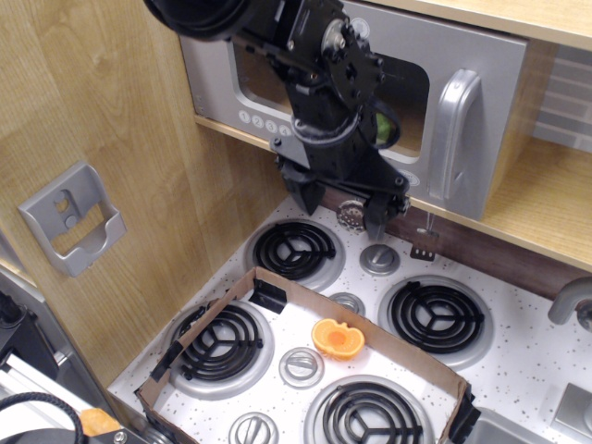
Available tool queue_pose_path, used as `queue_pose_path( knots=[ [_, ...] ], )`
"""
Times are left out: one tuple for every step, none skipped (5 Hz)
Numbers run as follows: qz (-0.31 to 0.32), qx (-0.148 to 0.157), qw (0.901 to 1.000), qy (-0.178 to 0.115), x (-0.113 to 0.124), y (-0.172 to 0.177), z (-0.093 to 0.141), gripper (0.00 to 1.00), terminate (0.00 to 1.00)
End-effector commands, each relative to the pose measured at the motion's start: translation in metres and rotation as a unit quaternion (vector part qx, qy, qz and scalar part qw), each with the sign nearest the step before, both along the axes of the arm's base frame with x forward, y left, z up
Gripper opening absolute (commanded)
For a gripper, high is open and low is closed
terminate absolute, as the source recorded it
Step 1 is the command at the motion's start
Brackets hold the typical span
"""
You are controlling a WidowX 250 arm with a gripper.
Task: Open microwave
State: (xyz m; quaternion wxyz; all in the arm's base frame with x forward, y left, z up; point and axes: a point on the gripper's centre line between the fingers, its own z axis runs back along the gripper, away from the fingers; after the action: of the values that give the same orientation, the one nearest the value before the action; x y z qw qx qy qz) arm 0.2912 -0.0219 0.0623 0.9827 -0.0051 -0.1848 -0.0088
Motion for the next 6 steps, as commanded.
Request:
queue_pose_path(
  knots=[
    [-0.014, 0.000, 0.9995, -0.029, 0.024, -0.033, 0.032, 1.00, 0.00],
    [-0.013, 0.000, 0.9997, -0.021, 0.033, -0.044, 0.042, 1.00, 0.00],
    [-0.025, 0.010, 0.9995, -0.018, 0.041, -0.046, 0.049, 1.00, 0.00],
    [-0.041, 0.016, 0.9990, -0.013, 0.049, -0.038, 0.053, 1.00, 0.00],
    [-0.055, 0.018, 0.9983, -0.007, 0.058, -0.027, 0.053, 1.00, 0.00],
    [-0.073, 0.024, 0.9970, -0.009, 0.069, -0.017, 0.049, 1.00, 0.00]
  ],
)
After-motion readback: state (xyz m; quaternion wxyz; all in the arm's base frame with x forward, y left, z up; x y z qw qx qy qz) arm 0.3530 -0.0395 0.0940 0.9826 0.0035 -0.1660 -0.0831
